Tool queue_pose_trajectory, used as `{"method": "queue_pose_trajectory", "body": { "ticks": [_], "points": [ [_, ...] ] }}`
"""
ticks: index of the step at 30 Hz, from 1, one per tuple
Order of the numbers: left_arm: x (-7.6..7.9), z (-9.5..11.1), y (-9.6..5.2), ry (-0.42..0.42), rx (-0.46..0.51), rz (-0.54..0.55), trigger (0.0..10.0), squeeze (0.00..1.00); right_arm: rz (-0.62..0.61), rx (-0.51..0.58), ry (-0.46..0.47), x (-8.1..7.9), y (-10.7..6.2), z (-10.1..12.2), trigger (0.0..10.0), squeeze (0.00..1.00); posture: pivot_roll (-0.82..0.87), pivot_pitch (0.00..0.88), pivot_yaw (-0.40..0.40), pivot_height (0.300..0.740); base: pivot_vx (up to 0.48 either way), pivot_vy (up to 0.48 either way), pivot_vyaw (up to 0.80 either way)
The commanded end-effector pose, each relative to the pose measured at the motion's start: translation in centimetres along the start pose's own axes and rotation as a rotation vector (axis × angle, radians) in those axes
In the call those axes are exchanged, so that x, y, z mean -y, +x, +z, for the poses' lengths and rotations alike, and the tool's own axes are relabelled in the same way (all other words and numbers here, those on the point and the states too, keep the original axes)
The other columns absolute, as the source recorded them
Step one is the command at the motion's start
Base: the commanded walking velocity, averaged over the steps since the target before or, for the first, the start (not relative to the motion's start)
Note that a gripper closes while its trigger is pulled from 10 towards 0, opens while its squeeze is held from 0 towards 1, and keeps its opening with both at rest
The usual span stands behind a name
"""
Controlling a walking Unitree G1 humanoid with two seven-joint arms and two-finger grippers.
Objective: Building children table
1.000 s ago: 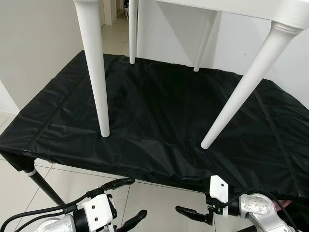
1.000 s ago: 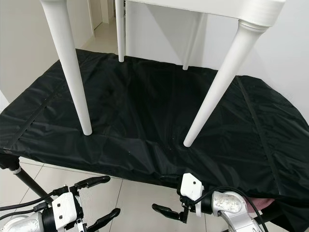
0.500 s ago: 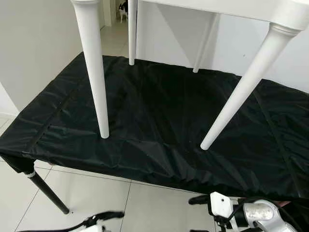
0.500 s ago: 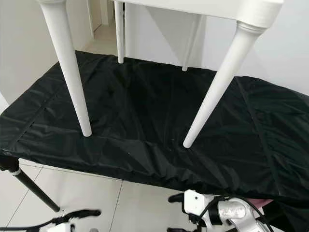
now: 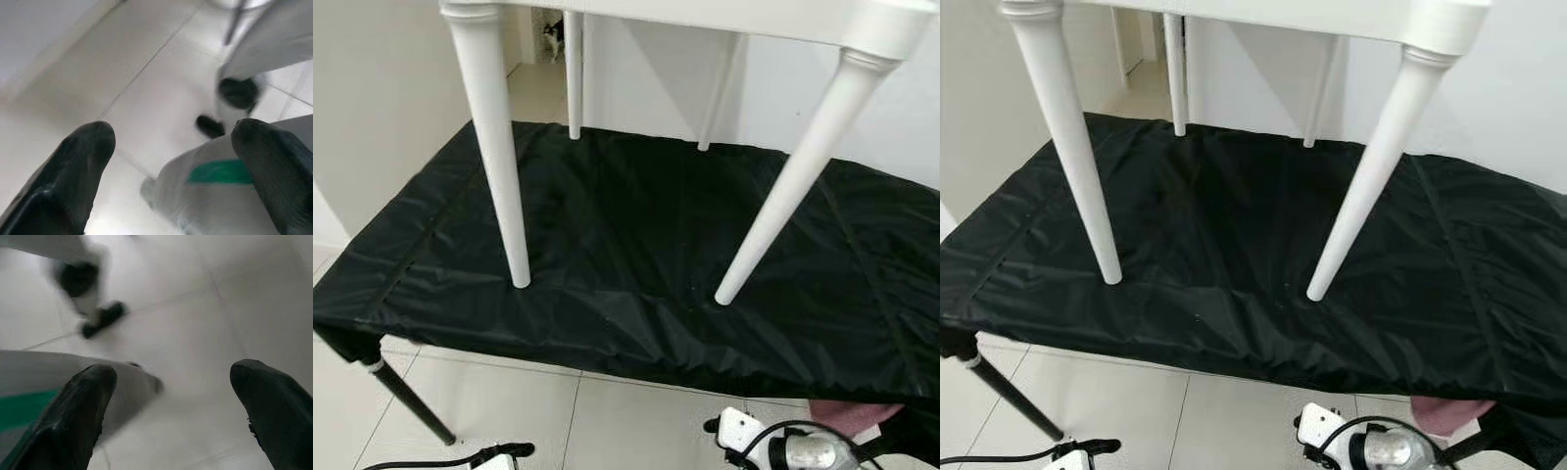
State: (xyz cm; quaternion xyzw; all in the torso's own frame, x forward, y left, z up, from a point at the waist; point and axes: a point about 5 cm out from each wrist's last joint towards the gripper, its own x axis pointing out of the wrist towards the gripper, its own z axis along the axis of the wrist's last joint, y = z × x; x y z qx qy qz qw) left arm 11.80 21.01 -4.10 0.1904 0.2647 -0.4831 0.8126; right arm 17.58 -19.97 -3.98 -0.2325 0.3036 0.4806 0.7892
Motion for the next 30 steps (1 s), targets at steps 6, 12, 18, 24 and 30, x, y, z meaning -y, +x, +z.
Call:
{"method": "queue_pose_trajectory", "body": {
  "ticks": [6, 12, 18, 24, 30],
  "points": [
    [0.6, -3.4, 0.5, -0.169, -0.206, 0.136, 10.0, 0.00, -0.265, -0.035, 0.267, 1.4, -0.1, -1.9, 10.0, 0.00, 0.02, 0.000, -0.048, 0.740, 0.000, 0.000, 0.00],
    [-0.6, -4.2, 0.9, -0.299, -0.256, 0.315, 10.0, 0.00, -0.510, -0.052, 0.522, 2.2, -0.2, -3.1, 10.0, 0.00, 0.01, 0.000, -0.043, 0.740, 0.000, 0.000, 0.00],
    [-0.8, -4.1, 1.5, -0.332, -0.276, 0.355, 10.0, 0.00, -0.566, -0.074, 0.545, 2.2, 0.1, -3.1, 10.0, 0.00, 0.01, 0.000, -0.043, 0.740, 0.000, 0.000, 0.00],
    [-1.8, -4.1, 2.5, -0.438, -0.333, 0.459, 10.0, 0.00, -0.673, -0.144, 0.640, 1.9, 1.0, -3.3, 10.0, 0.00, 0.01, 0.000, -0.040, 0.740, 0.000, 0.000, 0.00],
    [-3.2, -3.0, 3.5, -0.508, -0.299, 0.529, 10.0, 0.00, -0.696, -0.154, 0.695, 1.9, 1.5, -3.1, 10.0, 0.00, 0.02, 0.000, -0.025, 0.740, 0.000, 0.000, 0.00]
  ]
}}
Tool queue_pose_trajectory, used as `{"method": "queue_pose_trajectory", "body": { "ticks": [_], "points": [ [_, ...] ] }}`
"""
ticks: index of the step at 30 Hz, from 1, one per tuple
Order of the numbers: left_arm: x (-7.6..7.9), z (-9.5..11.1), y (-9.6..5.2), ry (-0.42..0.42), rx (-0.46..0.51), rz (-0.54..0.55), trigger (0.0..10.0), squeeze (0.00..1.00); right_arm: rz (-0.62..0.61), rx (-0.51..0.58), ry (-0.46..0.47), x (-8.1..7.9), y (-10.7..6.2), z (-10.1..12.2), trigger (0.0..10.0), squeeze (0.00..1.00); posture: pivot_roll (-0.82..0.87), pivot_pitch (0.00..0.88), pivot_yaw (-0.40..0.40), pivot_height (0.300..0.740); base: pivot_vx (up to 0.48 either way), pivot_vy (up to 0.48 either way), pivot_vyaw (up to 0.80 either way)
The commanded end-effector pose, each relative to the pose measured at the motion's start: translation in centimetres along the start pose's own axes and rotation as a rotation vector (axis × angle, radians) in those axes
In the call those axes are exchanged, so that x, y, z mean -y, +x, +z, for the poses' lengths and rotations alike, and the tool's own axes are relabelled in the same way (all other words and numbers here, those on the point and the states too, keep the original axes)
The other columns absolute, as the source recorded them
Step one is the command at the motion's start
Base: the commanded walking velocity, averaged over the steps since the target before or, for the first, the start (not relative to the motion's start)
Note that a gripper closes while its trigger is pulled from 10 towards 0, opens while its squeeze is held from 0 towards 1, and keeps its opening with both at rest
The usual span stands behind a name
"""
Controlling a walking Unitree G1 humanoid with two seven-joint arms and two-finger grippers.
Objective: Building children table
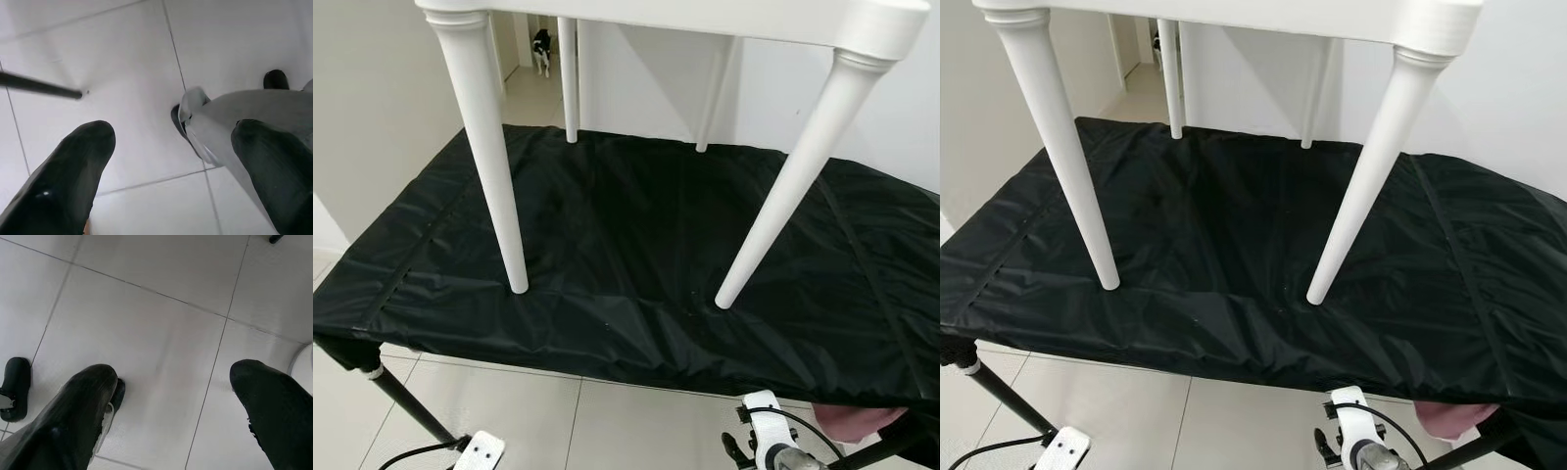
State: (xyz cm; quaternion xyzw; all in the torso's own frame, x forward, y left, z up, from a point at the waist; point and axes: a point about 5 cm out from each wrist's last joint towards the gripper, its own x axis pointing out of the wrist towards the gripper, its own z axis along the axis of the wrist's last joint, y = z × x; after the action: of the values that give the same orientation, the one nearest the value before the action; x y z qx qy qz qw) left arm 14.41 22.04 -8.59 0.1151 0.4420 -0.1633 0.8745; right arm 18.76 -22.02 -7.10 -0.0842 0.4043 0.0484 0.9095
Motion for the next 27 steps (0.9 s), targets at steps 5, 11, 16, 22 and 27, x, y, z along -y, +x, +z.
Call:
{"method": "queue_pose_trajectory", "body": {
  "ticks": [5, 11, 16, 22, 27],
  "points": [
    [-0.2, 2.8, 1.1, -0.074, 0.064, 0.061, 10.0, 0.00, -0.001, -0.032, 0.006, -0.9, 0.4, 0.2, 10.0, 0.00, 0.01, 0.000, -0.009, 0.740, 0.000, 0.000, 0.00],
    [-0.1, 3.6, 1.5, -0.101, 0.066, 0.081, 10.0, 0.00, 0.005, -0.048, 0.015, -1.6, 0.5, 0.1, 10.0, 0.00, -0.01, 0.000, 0.016, 0.740, 0.000, 0.000, 0.00],
    [0.0, 4.0, 1.7, -0.092, 0.054, 0.097, 10.0, 0.00, 0.018, -0.053, 0.028, -2.3, 0.6, 0.1, 10.0, 0.00, -0.03, 0.000, 0.034, 0.740, 0.000, 0.000, 0.00],
    [0.4, 4.1, 2.0, -0.110, 0.040, 0.089, 10.0, 0.00, 0.035, -0.061, 0.060, -3.3, 0.7, 0.0, 10.0, 0.00, -0.02, 0.000, 0.027, 0.740, 0.000, 0.000, 0.00],
    [1.2, 3.7, 2.1, -0.178, 0.030, 0.087, 10.0, 0.00, 0.053, -0.075, 0.058, -4.2, 0.7, -0.3, 10.0, 0.00, -0.02, 0.000, 0.012, 0.740, 0.000, 0.000, 0.00]
  ]
}}
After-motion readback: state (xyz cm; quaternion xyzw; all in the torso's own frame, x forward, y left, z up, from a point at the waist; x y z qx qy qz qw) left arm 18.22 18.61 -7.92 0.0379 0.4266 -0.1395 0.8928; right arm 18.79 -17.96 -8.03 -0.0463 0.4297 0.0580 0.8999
